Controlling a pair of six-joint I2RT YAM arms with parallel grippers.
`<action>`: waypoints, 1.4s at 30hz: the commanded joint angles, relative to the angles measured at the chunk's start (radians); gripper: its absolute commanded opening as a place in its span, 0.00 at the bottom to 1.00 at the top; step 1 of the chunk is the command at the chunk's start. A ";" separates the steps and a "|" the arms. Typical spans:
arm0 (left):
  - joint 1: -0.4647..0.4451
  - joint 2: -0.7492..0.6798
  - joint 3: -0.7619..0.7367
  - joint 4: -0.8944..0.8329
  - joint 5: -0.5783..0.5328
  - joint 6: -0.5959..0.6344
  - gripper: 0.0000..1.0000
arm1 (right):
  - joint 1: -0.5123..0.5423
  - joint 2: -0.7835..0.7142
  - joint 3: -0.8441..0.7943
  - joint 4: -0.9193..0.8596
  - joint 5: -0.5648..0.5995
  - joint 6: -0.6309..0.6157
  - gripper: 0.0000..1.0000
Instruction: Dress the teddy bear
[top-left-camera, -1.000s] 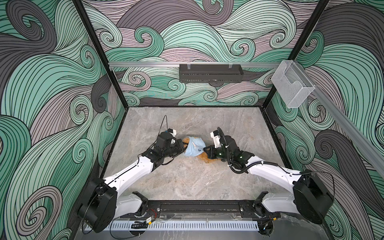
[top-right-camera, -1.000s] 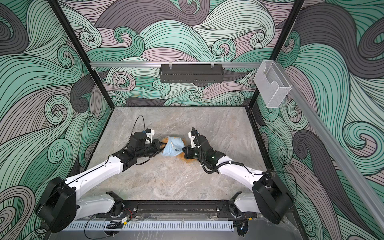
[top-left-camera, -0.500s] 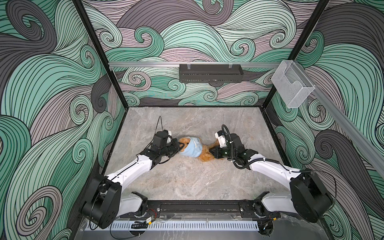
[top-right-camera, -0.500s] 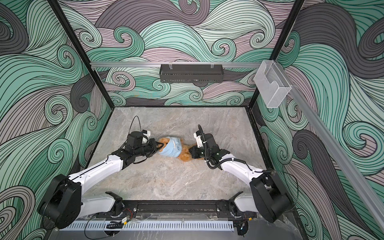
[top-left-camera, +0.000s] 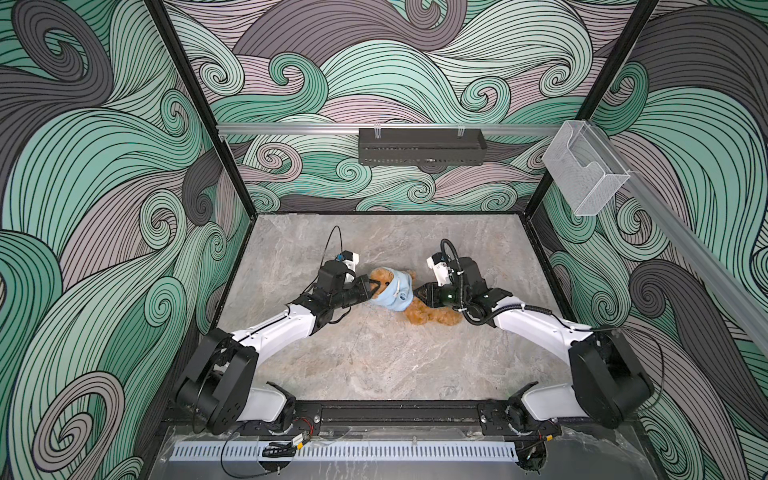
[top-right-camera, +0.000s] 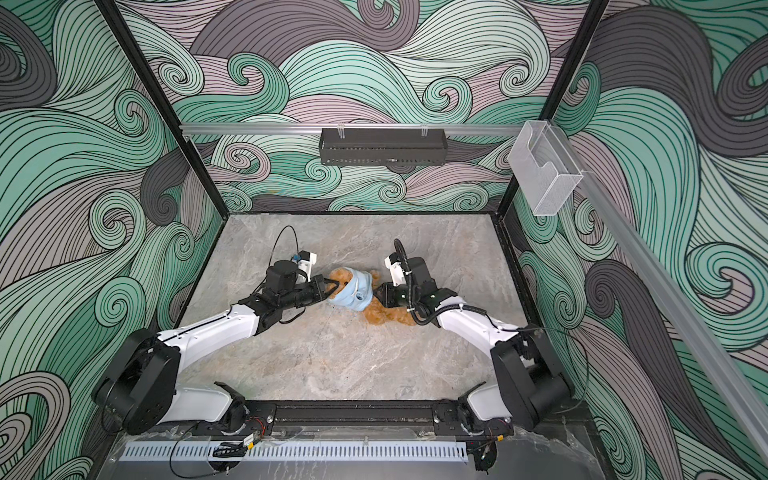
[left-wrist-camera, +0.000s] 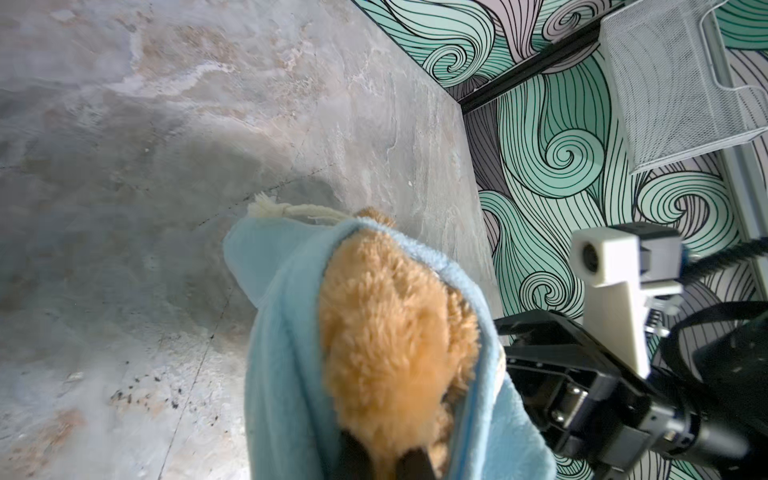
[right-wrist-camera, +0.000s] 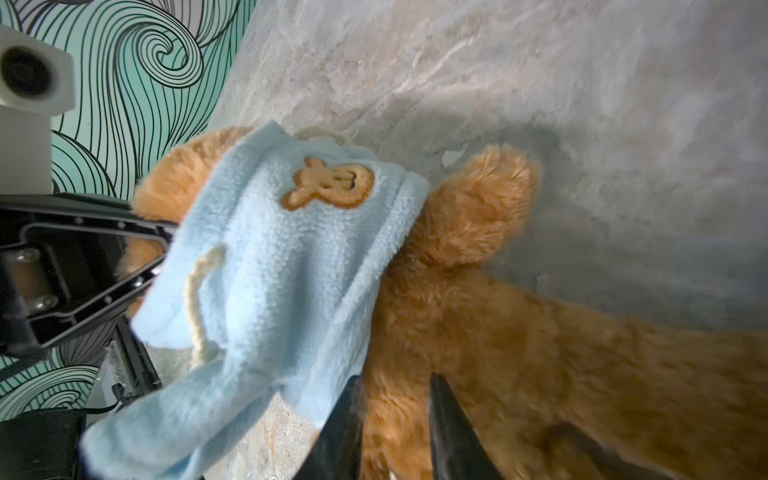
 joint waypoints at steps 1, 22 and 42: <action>-0.017 0.044 0.035 0.017 0.005 -0.002 0.11 | 0.033 0.041 -0.089 0.080 0.042 0.092 0.24; 0.020 0.237 0.167 -0.117 0.283 -0.142 0.69 | 0.160 0.026 -0.344 0.290 0.262 -0.097 0.09; 0.002 0.176 0.065 0.375 0.172 0.164 0.00 | -0.054 -0.269 -0.179 0.036 -0.118 -0.068 0.47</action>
